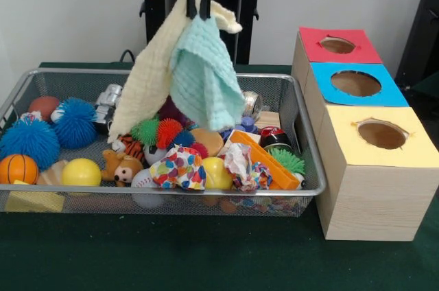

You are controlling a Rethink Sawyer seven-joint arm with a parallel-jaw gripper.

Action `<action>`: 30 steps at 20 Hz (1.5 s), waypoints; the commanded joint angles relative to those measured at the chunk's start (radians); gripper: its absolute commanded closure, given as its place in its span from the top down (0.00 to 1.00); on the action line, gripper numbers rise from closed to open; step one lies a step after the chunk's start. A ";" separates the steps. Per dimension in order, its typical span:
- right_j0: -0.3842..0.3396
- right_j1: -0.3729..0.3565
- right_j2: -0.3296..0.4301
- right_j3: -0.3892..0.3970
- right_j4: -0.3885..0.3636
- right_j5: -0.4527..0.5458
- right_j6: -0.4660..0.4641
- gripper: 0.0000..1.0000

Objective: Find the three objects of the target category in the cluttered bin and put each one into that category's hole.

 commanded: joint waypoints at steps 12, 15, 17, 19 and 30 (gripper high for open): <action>-0.057 -0.319 0.130 0.108 0.198 0.352 -0.380 0.00; -0.066 -0.375 0.128 0.143 0.242 0.361 -0.421 0.00; -0.069 -0.393 0.122 0.163 0.254 0.349 -0.438 0.00; -0.072 -0.405 0.114 0.171 0.262 0.344 -0.454 0.00; -0.052 -0.615 -0.034 0.271 0.380 0.405 -0.669 0.00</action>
